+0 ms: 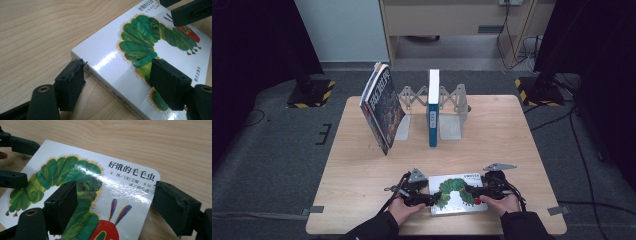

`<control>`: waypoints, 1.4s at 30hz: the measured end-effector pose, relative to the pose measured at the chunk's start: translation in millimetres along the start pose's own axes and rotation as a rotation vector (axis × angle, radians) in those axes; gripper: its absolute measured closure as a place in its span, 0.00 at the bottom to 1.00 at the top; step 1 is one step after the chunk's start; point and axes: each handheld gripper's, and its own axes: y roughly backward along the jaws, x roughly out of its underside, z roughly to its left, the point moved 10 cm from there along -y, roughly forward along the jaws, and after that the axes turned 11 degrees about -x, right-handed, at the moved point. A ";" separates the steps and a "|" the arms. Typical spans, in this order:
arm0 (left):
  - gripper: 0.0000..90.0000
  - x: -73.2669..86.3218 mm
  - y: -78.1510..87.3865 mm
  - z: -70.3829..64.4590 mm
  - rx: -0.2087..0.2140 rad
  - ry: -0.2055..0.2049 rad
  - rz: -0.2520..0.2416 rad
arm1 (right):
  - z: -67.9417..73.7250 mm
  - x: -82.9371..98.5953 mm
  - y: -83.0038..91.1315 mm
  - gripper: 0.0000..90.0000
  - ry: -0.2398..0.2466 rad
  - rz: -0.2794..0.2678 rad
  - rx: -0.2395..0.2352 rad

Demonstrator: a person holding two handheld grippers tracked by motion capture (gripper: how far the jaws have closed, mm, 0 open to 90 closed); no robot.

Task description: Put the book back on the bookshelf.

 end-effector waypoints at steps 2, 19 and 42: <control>0.29 -1.0 -0.3 1.1 0.000 -0.003 -0.003 | -0.4 -3.0 1.2 0.22 -0.007 -0.018 -0.012; 0.28 -4.5 -2.6 4.8 -0.010 0.001 -0.020 | 0.6 -16.6 8.1 0.24 -0.028 -0.101 -0.055; 0.33 -4.2 5.5 4.2 -0.054 -0.014 -0.006 | -8.0 -12.8 3.3 0.24 0.021 -0.035 0.002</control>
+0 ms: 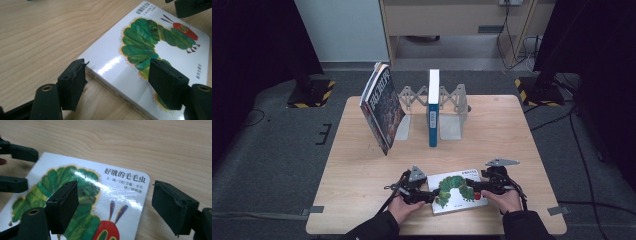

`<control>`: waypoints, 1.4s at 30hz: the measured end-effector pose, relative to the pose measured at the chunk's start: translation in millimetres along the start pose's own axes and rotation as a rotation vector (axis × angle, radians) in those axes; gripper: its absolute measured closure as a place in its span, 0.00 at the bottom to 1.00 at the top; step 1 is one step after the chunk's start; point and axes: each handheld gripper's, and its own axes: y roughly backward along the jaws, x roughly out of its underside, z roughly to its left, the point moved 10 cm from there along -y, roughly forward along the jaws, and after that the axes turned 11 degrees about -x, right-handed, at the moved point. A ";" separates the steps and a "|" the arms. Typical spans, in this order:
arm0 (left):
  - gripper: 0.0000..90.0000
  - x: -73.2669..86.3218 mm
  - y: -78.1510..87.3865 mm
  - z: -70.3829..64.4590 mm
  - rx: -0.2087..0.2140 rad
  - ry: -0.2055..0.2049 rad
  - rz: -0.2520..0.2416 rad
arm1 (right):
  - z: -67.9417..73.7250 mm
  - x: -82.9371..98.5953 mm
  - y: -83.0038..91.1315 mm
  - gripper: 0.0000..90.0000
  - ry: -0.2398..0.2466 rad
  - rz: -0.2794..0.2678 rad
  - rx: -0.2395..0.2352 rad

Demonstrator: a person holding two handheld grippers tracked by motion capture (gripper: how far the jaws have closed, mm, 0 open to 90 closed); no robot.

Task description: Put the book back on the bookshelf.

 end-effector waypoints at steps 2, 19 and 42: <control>0.34 4.0 3.0 -3.9 0.012 0.012 0.018 | -0.6 3.2 1.4 0.24 -0.010 0.004 0.002; 0.37 4.6 -1.9 -7.3 0.020 0.002 0.001 | 11.7 2.2 3.0 0.47 -0.100 -0.047 -0.136; 0.35 3.2 -7.1 -6.9 0.031 0.020 -0.007 | -6.1 9.9 -0.3 0.31 -0.117 -0.001 -0.041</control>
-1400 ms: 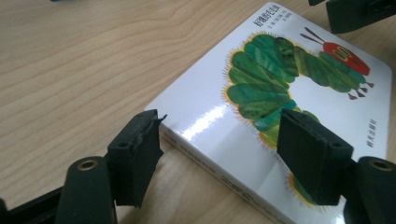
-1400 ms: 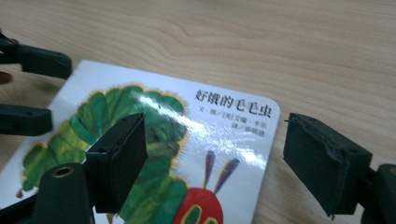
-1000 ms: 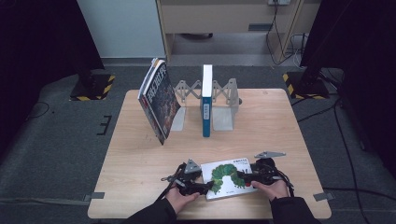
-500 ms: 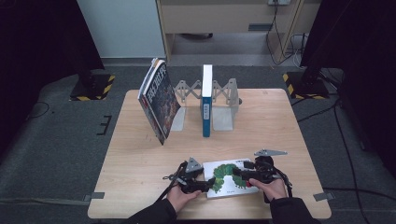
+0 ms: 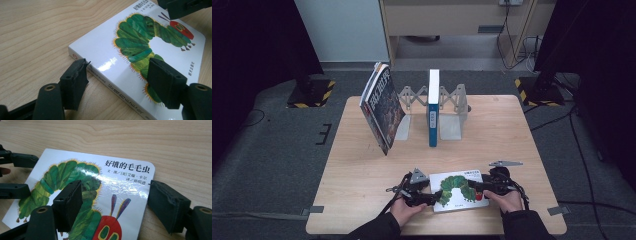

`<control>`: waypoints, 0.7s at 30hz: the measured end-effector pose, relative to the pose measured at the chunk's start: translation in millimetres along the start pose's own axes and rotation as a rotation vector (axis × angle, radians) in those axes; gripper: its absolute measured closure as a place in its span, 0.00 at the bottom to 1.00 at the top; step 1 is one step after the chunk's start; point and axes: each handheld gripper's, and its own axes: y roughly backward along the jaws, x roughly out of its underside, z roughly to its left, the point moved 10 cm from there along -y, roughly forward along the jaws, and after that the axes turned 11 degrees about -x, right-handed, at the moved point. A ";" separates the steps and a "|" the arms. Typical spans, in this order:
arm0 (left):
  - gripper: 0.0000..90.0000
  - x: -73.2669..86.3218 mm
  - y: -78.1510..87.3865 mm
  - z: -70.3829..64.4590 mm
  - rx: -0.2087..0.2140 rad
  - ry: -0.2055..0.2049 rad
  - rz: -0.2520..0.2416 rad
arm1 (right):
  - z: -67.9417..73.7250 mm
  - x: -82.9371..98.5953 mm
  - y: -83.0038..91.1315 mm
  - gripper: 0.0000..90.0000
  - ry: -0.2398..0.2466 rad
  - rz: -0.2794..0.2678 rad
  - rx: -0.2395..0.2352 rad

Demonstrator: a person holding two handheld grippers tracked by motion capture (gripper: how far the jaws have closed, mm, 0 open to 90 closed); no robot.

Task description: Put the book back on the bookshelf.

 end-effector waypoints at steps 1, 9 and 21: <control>0.34 0.0 0.0 0.1 0.000 0.004 0.000 | 1.0 -0.8 1.6 0.31 -0.006 -0.007 -0.008; 0.28 -0.4 0.1 0.3 0.019 0.015 -0.014 | 9.3 -11.7 10.7 0.30 0.000 -0.089 -0.051; 0.21 -0.3 1.1 0.9 0.039 0.032 -0.016 | 21.8 -28.2 20.1 0.31 0.002 -0.205 -0.117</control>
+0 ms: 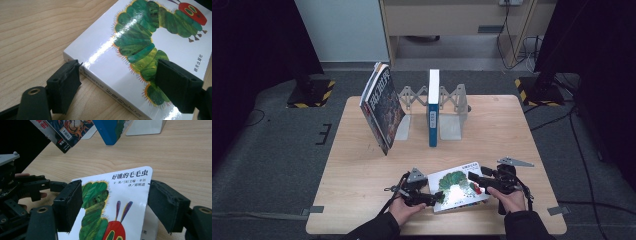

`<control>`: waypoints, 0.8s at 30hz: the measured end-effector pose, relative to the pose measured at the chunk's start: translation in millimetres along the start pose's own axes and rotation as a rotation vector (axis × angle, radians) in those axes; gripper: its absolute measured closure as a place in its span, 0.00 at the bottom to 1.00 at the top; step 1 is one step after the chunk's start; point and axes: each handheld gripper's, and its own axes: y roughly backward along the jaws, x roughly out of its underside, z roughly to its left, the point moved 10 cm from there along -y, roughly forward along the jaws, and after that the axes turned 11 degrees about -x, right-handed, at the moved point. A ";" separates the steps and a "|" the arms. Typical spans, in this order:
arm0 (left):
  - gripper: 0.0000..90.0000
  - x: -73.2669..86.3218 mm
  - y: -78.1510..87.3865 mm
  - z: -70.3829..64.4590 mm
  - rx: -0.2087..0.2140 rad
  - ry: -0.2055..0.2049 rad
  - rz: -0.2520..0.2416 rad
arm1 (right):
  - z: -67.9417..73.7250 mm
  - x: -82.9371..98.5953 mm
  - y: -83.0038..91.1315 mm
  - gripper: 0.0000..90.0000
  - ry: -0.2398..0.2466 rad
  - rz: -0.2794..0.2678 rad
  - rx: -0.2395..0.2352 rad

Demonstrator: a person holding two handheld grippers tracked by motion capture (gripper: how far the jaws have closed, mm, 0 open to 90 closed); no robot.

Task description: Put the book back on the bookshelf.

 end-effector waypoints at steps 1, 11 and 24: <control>0.20 0.1 0.2 0.1 0.001 0.002 0.001 | 0.3 0.3 -0.1 0.30 -0.001 0.001 -0.001; 0.16 0.6 0.6 2.9 0.009 0.021 -0.003 | 9.6 9.0 0.7 0.33 -0.042 0.041 -0.050; 0.15 1.9 0.2 0.9 0.029 0.010 0.001 | 7.3 24.5 -21.4 0.46 0.001 0.200 -0.069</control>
